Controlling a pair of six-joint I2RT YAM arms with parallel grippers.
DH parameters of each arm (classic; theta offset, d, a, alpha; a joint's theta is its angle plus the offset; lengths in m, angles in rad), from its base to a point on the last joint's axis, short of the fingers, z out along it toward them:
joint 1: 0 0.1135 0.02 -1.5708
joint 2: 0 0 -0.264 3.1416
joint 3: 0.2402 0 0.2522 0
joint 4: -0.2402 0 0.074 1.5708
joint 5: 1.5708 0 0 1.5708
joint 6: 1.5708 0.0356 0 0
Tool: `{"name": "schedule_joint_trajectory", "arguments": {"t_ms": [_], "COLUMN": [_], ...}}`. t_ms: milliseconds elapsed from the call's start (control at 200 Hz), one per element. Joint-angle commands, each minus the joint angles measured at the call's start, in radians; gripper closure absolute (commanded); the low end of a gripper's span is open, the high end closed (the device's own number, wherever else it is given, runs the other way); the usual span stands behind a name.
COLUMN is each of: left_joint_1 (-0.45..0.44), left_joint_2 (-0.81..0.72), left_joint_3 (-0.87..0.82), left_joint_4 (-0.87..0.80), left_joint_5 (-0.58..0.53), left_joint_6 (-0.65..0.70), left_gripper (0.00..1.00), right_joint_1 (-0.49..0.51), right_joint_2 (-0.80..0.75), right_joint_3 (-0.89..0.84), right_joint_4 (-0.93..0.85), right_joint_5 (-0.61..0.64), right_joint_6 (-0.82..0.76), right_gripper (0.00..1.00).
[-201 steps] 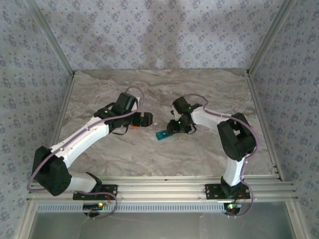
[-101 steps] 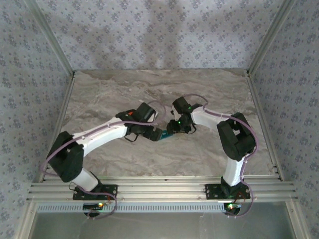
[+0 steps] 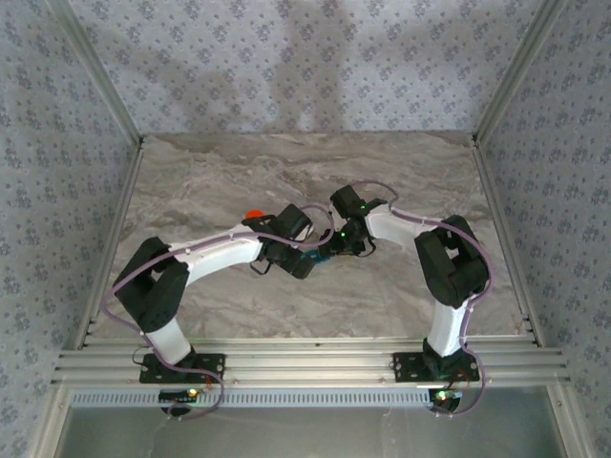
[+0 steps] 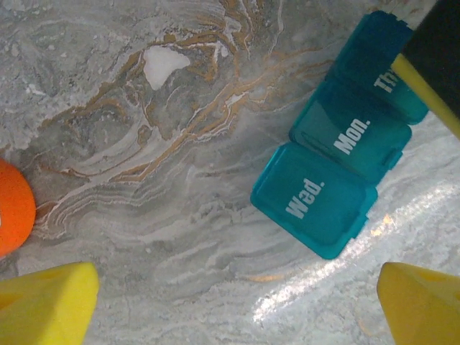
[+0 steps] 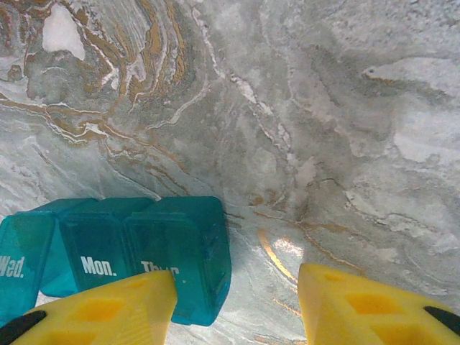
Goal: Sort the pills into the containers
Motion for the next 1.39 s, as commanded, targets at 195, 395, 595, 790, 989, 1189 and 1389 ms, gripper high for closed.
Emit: {"name": "schedule_joint_trajectory", "arguments": {"t_ms": [195,395,595,790,989,1189,1389], "left_joint_1": [0.016,0.057,0.074,0.073,0.073,0.073,0.072], "left_joint_2": [0.061,0.058,0.076,0.11,0.14,0.157,0.129], "left_joint_3": [0.061,0.087,0.115,0.158,0.18,0.188,0.182], "left_joint_4": [0.007,-0.002,-0.021,-0.054,-0.074,-0.093,-0.076], "left_joint_5": [-0.057,-0.064,-0.084,-0.12,-0.14,-0.147,-0.117], "left_joint_6": [0.031,0.034,0.035,0.017,0.003,-0.005,-0.01], "left_gripper": [0.01,0.01,0.01,0.01,0.01,0.01,0.01], "right_joint_1": [0.016,0.016,0.018,0.021,0.028,0.029,0.029], "right_joint_2": [0.067,0.071,0.071,0.071,0.067,0.06,0.055], "right_joint_3": [-0.016,-0.019,-0.019,-0.026,-0.033,-0.048,-0.047], "right_joint_4": [-0.027,-0.029,-0.028,-0.024,-0.02,-0.008,-0.007], "right_joint_5": [0.012,0.013,0.011,0.011,0.013,0.013,0.009], "right_joint_6": [0.016,0.016,0.016,0.022,0.032,0.044,0.047], "right_gripper": [0.49,0.5,0.5,0.5,0.51,0.51,0.51]}}
